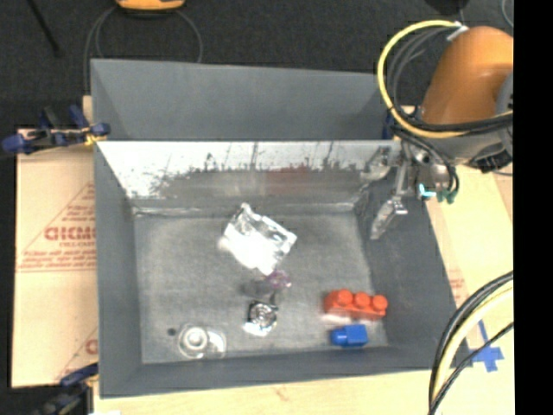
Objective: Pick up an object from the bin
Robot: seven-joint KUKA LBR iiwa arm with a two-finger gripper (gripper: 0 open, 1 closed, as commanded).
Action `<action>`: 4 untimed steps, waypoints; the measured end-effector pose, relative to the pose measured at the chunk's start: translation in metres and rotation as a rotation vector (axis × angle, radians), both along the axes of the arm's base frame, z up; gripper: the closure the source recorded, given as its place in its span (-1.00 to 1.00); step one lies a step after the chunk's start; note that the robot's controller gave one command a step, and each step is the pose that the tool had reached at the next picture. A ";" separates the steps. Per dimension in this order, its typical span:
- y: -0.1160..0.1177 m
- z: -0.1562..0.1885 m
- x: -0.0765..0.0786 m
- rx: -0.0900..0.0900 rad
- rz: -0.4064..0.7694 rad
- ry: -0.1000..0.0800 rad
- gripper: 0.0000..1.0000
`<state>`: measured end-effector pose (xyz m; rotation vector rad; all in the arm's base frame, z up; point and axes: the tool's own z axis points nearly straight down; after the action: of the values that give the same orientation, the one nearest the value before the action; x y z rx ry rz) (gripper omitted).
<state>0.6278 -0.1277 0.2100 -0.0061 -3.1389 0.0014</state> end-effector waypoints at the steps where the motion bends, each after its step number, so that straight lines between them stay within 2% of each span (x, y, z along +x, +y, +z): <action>1: -0.003 -0.126 -0.072 -0.002 0.152 -0.011 -1.00; 2: 0.036 -0.109 -0.098 0.002 0.013 -0.007 -1.00; 3: -0.023 -0.104 -0.119 -0.001 -0.141 -0.005 -1.00; 4: 0.063 -0.133 -0.127 -0.008 -0.046 -0.016 -1.00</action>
Offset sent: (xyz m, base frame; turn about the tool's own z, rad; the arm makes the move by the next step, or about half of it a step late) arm -0.0800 -0.0017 -0.1400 -0.1544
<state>0.5007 -0.0647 0.0770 -0.0780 -3.1541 0.0140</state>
